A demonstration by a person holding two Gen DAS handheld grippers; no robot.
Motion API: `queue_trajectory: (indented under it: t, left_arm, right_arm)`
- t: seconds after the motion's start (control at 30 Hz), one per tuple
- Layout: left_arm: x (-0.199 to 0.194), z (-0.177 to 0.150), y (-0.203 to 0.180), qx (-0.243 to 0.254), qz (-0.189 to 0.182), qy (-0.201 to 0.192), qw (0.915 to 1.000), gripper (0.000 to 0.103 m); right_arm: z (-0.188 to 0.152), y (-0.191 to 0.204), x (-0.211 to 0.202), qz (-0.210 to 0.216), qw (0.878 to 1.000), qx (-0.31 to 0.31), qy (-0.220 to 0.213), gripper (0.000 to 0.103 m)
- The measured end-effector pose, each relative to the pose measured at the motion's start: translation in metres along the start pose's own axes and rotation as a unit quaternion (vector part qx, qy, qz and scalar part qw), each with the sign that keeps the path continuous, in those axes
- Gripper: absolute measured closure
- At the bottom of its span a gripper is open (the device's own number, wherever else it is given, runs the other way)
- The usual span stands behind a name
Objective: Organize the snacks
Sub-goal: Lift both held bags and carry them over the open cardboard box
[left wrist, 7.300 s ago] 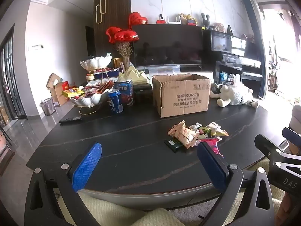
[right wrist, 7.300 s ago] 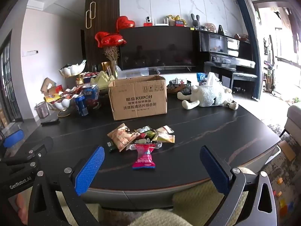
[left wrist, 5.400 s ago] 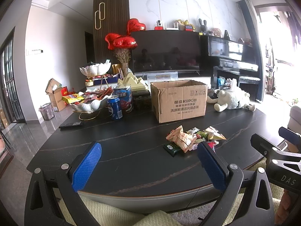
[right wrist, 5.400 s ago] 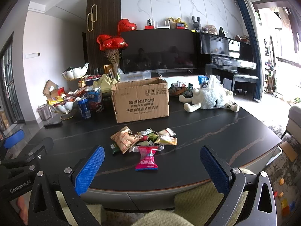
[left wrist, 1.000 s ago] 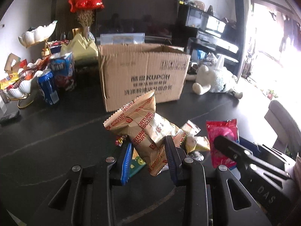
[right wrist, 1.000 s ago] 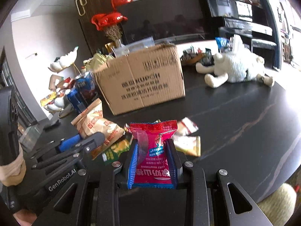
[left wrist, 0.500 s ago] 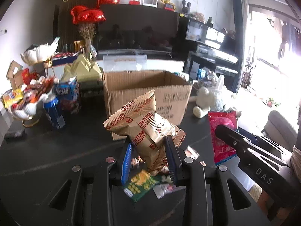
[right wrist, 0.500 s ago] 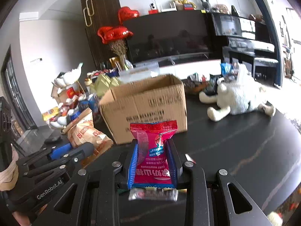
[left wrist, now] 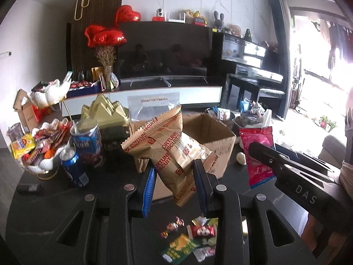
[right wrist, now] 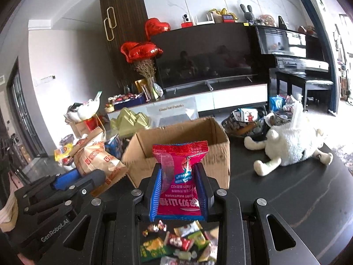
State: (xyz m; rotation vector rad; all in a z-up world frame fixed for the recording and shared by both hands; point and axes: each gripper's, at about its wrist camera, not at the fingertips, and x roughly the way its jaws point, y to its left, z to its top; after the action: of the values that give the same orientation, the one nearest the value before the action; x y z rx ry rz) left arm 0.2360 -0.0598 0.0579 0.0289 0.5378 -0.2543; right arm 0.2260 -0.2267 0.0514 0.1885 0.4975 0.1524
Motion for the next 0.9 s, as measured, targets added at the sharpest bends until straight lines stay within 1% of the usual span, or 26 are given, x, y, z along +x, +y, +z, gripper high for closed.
queue_trajectory:
  t: [0.17, 0.3, 0.43, 0.57, 0.67, 0.73, 0.8, 0.9]
  left_arm:
    - [0.012, 0.02, 0.005, 0.0, 0.001, 0.004, 1.0, 0.07]
    - [0.022, 0.031, 0.009, 0.002, 0.004, 0.009, 0.9999, 0.07]
    - [0.041, 0.043, 0.015, -0.001, 0.0, 0.024, 0.9997, 0.07]
    - [0.066, 0.055, 0.019, -0.002, -0.008, 0.05, 0.9987, 0.07]
    - [0.086, 0.063, 0.023, -0.011, -0.019, 0.073, 0.9971, 0.07]
    - [0.097, 0.066, 0.027, -0.017, -0.022, 0.081, 0.9963, 0.07]
    - [0.108, 0.07, 0.029, -0.019, -0.017, 0.088, 0.9958, 0.07]
    - [0.122, 0.072, 0.029, -0.018, -0.018, 0.102, 0.9944, 0.069]
  right_arm:
    - [0.019, 0.004, 0.014, -0.003, 1.0, -0.01, 0.0, 0.073]
    - [0.031, 0.01, 0.025, -0.01, 0.999, -0.035, -0.002, 0.073]
    - [0.042, 0.012, 0.042, -0.008, 0.999, -0.044, 0.005, 0.073]
    - [0.057, 0.008, 0.07, 0.003, 0.999, -0.037, 0.031, 0.073]
    - [0.066, 0.003, 0.088, -0.001, 0.998, -0.027, 0.048, 0.073]
    - [0.071, 0.0, 0.102, -0.001, 0.998, -0.025, 0.061, 0.073]
    - [0.074, -0.003, 0.114, 0.004, 0.997, -0.02, 0.077, 0.073]
    - [0.077, -0.007, 0.132, 0.005, 0.995, -0.016, 0.098, 0.073]
